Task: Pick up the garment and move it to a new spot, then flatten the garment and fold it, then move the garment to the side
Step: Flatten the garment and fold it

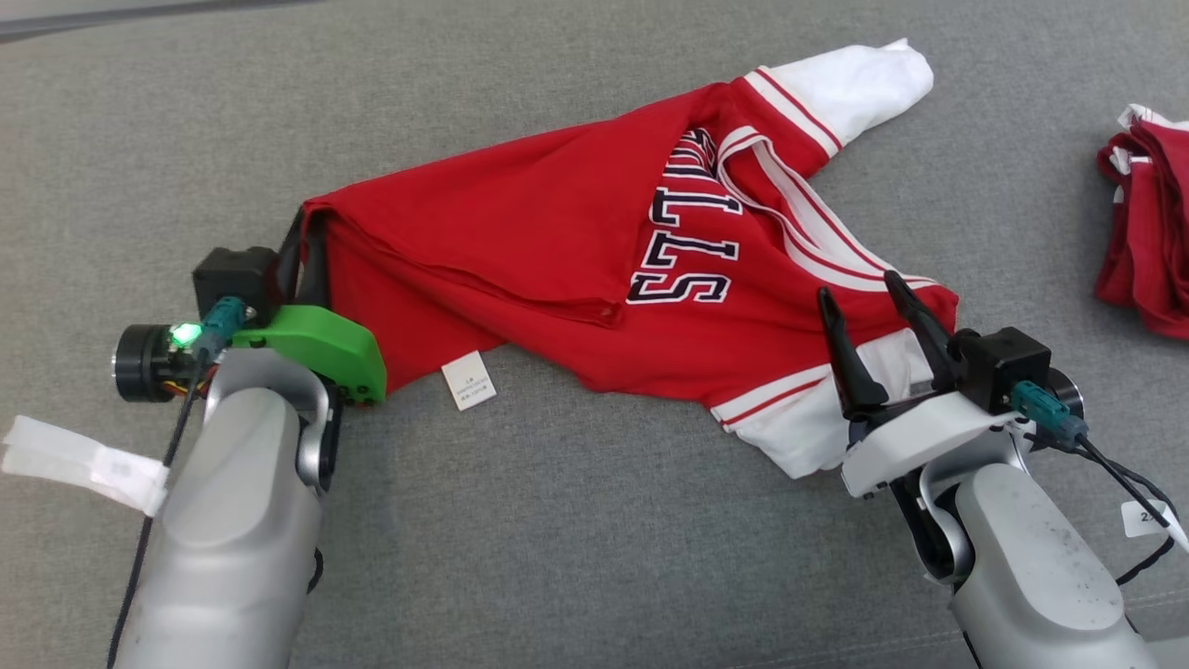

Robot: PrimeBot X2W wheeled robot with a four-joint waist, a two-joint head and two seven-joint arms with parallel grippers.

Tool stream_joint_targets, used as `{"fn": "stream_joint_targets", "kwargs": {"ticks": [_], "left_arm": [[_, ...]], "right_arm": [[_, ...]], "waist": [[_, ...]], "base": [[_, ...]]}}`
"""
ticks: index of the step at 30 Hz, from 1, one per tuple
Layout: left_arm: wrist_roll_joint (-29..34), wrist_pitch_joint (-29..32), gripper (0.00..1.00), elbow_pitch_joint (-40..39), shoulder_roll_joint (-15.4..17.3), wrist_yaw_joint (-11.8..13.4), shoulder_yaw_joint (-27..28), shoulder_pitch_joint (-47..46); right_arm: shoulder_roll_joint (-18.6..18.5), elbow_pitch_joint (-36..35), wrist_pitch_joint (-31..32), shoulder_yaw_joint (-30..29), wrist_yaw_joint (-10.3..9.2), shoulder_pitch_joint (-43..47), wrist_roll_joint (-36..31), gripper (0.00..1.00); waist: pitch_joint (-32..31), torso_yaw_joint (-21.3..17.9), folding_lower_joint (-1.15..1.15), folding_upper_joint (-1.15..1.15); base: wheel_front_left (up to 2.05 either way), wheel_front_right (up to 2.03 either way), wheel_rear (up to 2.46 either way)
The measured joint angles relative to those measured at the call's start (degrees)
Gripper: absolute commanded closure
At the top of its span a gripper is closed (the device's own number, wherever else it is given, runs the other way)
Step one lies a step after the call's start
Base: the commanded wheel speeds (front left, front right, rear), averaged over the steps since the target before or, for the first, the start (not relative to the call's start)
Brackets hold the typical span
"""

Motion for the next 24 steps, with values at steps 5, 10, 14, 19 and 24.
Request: {"fn": "stream_joint_targets", "kwargs": {"ticks": [5,10,14,19,24], "left_arm": [[-0.7,0.0,0.22,7.2,1.0,0.7,2.0,-6.0],[-1.0,0.0,0.0,8.9,1.0,1.7,4.2,-7.4],[-1.2,0.0,0.0,-0.6,-0.5,1.5,8.5,1.0],[0.5,0.0,0.0,-9.6,-2.0,0.9,10.9,13.1],[1.2,0.0,0.0,-14.7,-2.6,0.8,11.5,21.8]], "right_arm": [[0.4,-0.3,0.0,0.4,0.0,-1.4,0.3,0.0],[0.9,-1.1,0.0,-0.4,0.0,-1.8,0.2,0.0],[2.2,-3.5,0.0,-3.3,0.0,-0.4,-1.7,0.0],[3.2,-2.7,0.0,-4.7,0.0,3.4,-3.3,0.0],[4.0,-2.2,0.0,-5.5,0.0,7.2,-4.7,0.0]], "waist": [[2.5,-1.9,0.0,0.0],[4.0,-3.3,0.0,0.0],[1.6,-2.8,0.0,0.0],[-2.9,-1.3,0.0,0.0],[-7.3,0.0,-0.01,0.0]], "base": [[0.0,0.0,0.0],[0.0,0.0,0.0],[0.0,0.0,0.0],[0.0,0.0,0.0],[0.0,0.0,0.0]]}}
